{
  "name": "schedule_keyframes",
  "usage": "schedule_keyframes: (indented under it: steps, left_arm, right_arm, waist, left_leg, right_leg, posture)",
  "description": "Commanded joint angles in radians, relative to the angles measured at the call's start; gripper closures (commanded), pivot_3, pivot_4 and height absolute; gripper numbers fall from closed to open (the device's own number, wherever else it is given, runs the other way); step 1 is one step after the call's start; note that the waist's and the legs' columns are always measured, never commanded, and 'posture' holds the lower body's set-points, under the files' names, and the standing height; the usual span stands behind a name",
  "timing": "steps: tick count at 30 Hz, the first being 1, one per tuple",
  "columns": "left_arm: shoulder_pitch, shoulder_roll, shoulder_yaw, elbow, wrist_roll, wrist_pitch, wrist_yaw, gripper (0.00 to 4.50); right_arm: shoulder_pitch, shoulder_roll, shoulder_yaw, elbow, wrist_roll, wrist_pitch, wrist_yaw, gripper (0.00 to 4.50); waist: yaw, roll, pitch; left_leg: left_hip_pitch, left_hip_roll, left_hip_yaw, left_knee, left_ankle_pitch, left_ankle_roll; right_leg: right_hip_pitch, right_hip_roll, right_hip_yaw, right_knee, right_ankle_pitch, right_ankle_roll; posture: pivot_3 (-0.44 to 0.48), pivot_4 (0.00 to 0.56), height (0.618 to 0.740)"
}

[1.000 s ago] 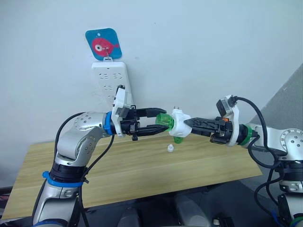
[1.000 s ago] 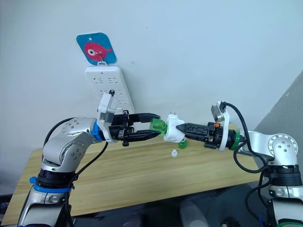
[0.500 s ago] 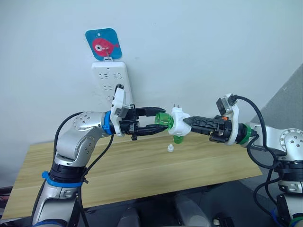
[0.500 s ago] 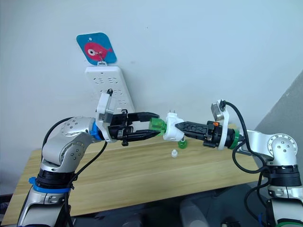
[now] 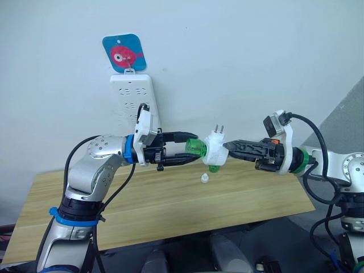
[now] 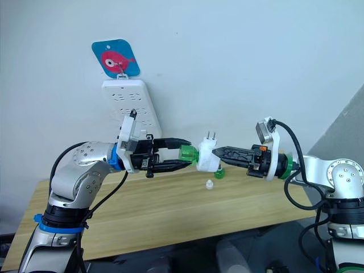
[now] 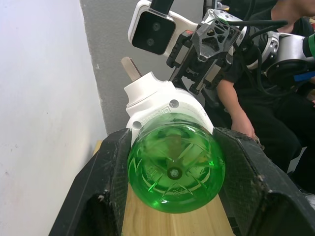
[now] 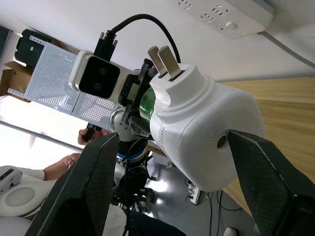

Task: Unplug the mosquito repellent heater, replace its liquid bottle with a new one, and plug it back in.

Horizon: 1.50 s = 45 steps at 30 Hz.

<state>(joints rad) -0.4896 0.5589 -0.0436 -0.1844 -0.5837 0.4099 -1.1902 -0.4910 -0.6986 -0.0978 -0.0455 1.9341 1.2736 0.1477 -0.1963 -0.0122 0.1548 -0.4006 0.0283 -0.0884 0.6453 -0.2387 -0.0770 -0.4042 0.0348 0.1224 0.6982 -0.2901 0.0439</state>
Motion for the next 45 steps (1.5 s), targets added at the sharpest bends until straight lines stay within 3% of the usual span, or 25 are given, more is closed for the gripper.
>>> schedule_keyframes:
  steps: [1, 17, 21, 32, 45]
  left_arm:
    - [-0.008, -0.005, -0.017, -0.007, 0.008, -0.006, 0.001, 2.2]
    - [-0.015, -0.02, 0.003, -0.001, -0.011, 0.014, 0.027, 2.2]
    - [-0.016, -0.019, 0.004, 0.003, -0.014, 0.018, 0.031, 2.2]
    - [-0.034, -0.029, 0.021, 0.02, -0.04, 0.052, 0.051, 2.2]
    - [-0.05, -0.021, 0.036, -0.005, -0.097, 0.127, 0.052, 2.2]
  right_arm:
    - [-0.016, -0.005, -0.008, -0.064, 0.038, -0.008, 0.039, 0.9]
    - [0.017, -0.117, -0.025, -0.07, 0.038, -0.003, 0.058, 0.9]
    - [0.039, -0.152, -0.035, -0.082, 0.038, -0.02, 0.067, 0.0]
    - [0.145, -0.204, -0.018, -0.141, 0.032, -0.101, 0.004, 0.0]
    - [0.122, 0.013, -0.006, -0.046, 0.038, -0.077, -0.063, 0.0]
  waist:
    - [0.0, 0.0, 0.0]
    - [0.001, 0.0, 0.0]
    - [0.001, 0.0, 0.0]
    - [0.002, -0.001, 0.0]
    - [0.001, -0.001, -0.002]
  left_leg:
    - [0.0, 0.0, 0.0, 0.0, 0.0, 0.0]
    - [0.0, 0.0, 0.0, 0.0, 0.0, 0.0]
    - [0.0, 0.0, 0.0, 0.0, 0.0, 0.0]
    - [0.0, 0.0, 0.001, 0.0, 0.0, 0.0]
    - [0.0, 0.001, 0.001, 0.0, 0.0, 0.0]
  right_leg:
    - [0.0, 0.0, 0.0, 0.0, 0.0, 0.0]
    - [0.0, 0.0, 0.0, 0.0, 0.0, 0.0]
    - [0.0, 0.0, 0.0, 0.0, 0.0, 0.001]
    - [0.0, 0.0, 0.0, 0.0, 0.0, 0.001]
    - [0.0, 0.001, 0.001, 0.0, 0.0, 0.001]
  posture:
    - [-0.19, 0.083, 0.74]
    - [-0.188, 0.086, 0.74]
    - [-0.187, 0.086, 0.74]
    - [-0.193, 0.082, 0.74]
    - [-0.186, 0.074, 0.74]
